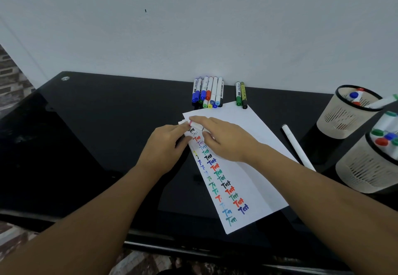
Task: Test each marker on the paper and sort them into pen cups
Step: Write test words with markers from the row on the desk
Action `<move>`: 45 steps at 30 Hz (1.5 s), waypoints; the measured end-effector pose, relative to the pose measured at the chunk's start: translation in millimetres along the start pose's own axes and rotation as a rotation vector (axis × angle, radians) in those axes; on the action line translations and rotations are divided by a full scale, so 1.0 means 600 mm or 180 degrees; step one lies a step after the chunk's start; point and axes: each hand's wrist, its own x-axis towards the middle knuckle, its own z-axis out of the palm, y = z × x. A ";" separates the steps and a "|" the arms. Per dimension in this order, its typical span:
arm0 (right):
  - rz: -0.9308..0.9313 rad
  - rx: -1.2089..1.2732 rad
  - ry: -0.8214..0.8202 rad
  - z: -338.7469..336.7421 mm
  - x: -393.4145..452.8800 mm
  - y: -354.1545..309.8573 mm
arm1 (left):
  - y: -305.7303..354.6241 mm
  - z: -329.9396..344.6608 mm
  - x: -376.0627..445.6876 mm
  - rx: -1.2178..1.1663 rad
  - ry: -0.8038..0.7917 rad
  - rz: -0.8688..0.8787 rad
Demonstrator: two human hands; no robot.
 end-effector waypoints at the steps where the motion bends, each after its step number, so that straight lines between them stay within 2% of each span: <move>1: -0.0018 -0.0016 -0.0006 0.001 -0.001 0.000 | 0.001 0.000 -0.001 0.0008 -0.0017 -0.0032; 6: 0.0071 0.0130 0.0031 0.003 -0.003 0.004 | 0.000 0.001 -0.002 -0.0007 -0.0095 -0.0192; 10: 0.0310 0.0580 0.0199 -0.003 -0.005 0.002 | -0.002 0.003 0.000 0.0021 -0.0308 -0.0439; 17: 0.0456 0.0583 0.0365 -0.002 -0.003 0.008 | -0.009 0.010 0.003 0.0064 -0.0504 -0.0533; 22: 0.0611 0.1462 0.0693 -0.020 -0.004 0.007 | -0.014 0.010 0.002 0.0042 -0.0507 -0.0555; 24: 0.0848 0.1727 0.0684 -0.031 -0.008 0.008 | -0.013 0.008 0.001 0.0023 -0.0561 -0.0551; 27: 0.1368 0.2526 0.0791 -0.051 -0.021 0.014 | -0.008 0.002 0.002 0.0127 -0.0707 -0.0483; 30: 0.1569 0.3038 0.0825 -0.070 -0.043 0.033 | 0.006 -0.004 0.005 0.0342 -0.1027 -0.0427; 34: 0.1604 0.2469 0.0797 -0.071 -0.075 0.062 | 0.050 0.000 0.015 0.0575 -0.1696 -0.0370; 36: 0.1687 0.2580 0.0910 -0.071 -0.086 0.065 | 0.073 0.009 0.021 0.0598 -0.1910 -0.0305; 38: 0.1706 0.2598 0.1040 -0.075 -0.096 0.058 | 0.087 0.021 0.022 0.0536 -0.2011 -0.0289; 42: 0.1590 0.1560 0.1218 -0.086 -0.114 0.055 | 0.091 0.033 0.010 0.0538 -0.2118 -0.0306; 45: 0.1409 0.1118 0.1361 -0.105 -0.124 0.064 | 0.088 0.033 0.006 0.0523 -0.2055 -0.0339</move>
